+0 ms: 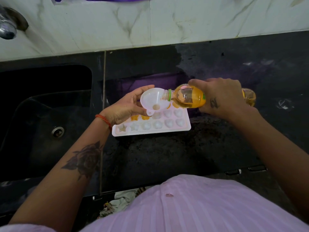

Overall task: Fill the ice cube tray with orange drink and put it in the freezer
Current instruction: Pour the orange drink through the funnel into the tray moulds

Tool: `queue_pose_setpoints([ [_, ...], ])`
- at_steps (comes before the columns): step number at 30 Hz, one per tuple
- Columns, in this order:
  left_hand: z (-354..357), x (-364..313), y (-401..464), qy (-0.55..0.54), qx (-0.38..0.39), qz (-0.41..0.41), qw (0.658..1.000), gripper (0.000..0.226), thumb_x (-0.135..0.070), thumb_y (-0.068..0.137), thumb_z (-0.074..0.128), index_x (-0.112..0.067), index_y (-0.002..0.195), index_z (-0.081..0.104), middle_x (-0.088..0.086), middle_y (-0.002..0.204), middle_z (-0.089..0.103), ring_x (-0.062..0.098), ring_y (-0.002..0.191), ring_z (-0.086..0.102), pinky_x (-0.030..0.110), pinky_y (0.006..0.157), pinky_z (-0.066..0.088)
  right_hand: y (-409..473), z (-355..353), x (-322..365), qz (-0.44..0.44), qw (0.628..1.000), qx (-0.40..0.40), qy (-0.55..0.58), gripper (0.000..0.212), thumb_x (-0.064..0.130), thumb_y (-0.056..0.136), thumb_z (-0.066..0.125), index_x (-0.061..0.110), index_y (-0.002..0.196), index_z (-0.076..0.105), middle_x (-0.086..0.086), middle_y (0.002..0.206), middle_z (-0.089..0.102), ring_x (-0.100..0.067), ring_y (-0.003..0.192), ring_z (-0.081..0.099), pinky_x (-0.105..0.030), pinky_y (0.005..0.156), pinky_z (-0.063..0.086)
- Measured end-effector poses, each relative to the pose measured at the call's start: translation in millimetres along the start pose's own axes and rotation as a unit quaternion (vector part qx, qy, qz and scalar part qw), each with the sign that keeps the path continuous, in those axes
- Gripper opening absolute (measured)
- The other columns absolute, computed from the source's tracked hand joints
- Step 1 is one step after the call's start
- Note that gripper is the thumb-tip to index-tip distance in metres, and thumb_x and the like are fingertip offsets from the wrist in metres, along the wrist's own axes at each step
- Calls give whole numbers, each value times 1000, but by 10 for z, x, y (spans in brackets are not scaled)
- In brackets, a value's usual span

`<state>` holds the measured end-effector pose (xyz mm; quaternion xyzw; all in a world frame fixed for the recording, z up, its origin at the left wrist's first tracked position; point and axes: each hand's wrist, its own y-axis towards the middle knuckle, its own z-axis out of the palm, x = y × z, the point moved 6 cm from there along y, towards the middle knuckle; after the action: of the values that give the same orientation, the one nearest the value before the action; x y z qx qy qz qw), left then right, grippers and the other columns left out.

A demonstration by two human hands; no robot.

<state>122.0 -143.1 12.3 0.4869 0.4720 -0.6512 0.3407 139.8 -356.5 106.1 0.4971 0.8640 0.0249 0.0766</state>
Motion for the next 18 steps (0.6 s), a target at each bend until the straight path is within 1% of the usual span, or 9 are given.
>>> queue_pose_setpoints([
  [2,6,-7,5,-1,-2,0,1000,87,19,67,66,-22,140,42,3,139,49,23,121,56,34,82,58,8,2,-11,0,1000,-1,-1,65,36,78,69,34,135,37,-7,108,65,-32,96,60,-33,68,32],
  [6,9,-4,7,-3,7,1,1000,90,16,62,71,-23,139,43,3,139,50,23,122,55,34,83,57,14,-1,-10,-1,1000,-2,1,66,36,78,69,34,136,38,-8,109,65,-33,97,60,-32,68,31],
  [9,6,-4,10,-4,7,0,1000,90,11,60,71,-24,137,44,3,138,51,23,120,57,34,83,57,16,-16,-12,0,1000,-5,8,65,37,78,69,33,135,39,-7,109,65,-33,97,60,-31,67,30],
  [15,-6,-25,13,-16,5,2,1000,87,19,66,67,-21,140,42,5,139,50,24,120,57,36,86,56,12,-28,-6,9,998,26,55,67,39,75,71,32,134,40,-8,109,65,-33,99,59,-30,69,31],
  [18,26,-63,27,-24,10,0,1000,89,16,64,69,-21,140,42,4,137,52,23,119,58,36,87,56,2,-17,-34,24,996,29,79,72,39,69,76,33,133,42,-7,107,67,-34,98,60,-30,69,33],
])
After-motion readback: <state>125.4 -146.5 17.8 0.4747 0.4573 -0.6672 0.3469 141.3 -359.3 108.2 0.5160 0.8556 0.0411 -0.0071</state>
